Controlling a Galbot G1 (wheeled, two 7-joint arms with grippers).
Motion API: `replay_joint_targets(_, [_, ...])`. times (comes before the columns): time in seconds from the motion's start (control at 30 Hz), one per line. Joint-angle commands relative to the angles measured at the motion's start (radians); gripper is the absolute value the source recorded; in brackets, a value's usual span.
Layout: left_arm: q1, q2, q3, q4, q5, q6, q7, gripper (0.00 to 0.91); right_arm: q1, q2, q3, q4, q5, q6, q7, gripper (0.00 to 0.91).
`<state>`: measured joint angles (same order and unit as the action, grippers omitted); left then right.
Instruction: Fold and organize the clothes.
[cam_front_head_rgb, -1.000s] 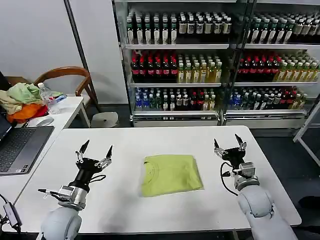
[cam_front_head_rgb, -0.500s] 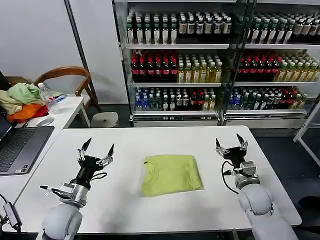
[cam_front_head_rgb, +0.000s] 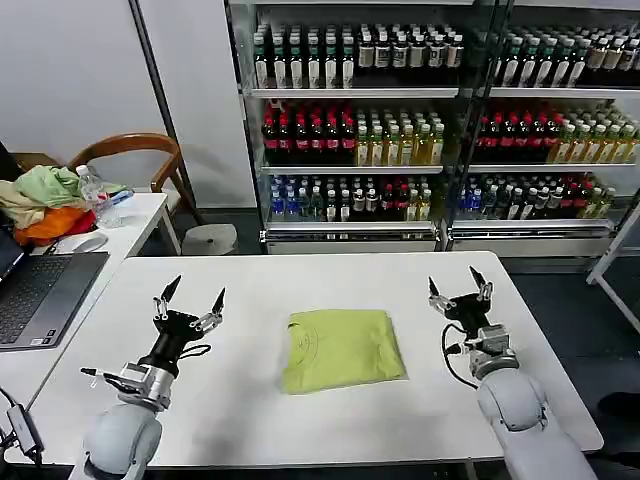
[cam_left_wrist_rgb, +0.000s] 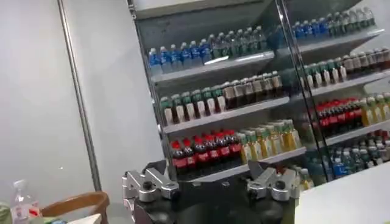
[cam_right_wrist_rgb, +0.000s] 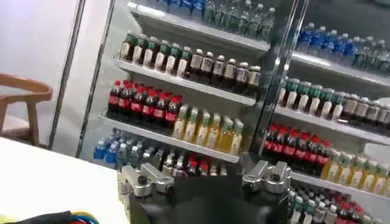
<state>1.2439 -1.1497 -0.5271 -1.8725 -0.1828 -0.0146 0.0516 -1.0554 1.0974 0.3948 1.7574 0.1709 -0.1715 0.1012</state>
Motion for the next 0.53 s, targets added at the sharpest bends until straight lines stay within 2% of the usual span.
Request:
replay_joint_targets(0.03, [-0.011,0.003,0.005,0.061,0.021,-0.024,0.018,0.907,-0.007,-0.007,0.002,-0.022,-0.058,0.06,0.009,0.907])
replay_joint_targets(0.13, [-0.017,0.007,0.005,0.075,0.046,-0.066,0.037,0.907,-0.013,-0.006,-0.001,-0.027,-0.065,0.068,0.013,0.907])
replay_joint_targets(0.53, [-0.019,-0.01,-0.002,0.062,0.06,-0.098,0.049,0.907,-0.007,-0.003,-0.007,0.016,-0.067,0.058,0.037,0.907])
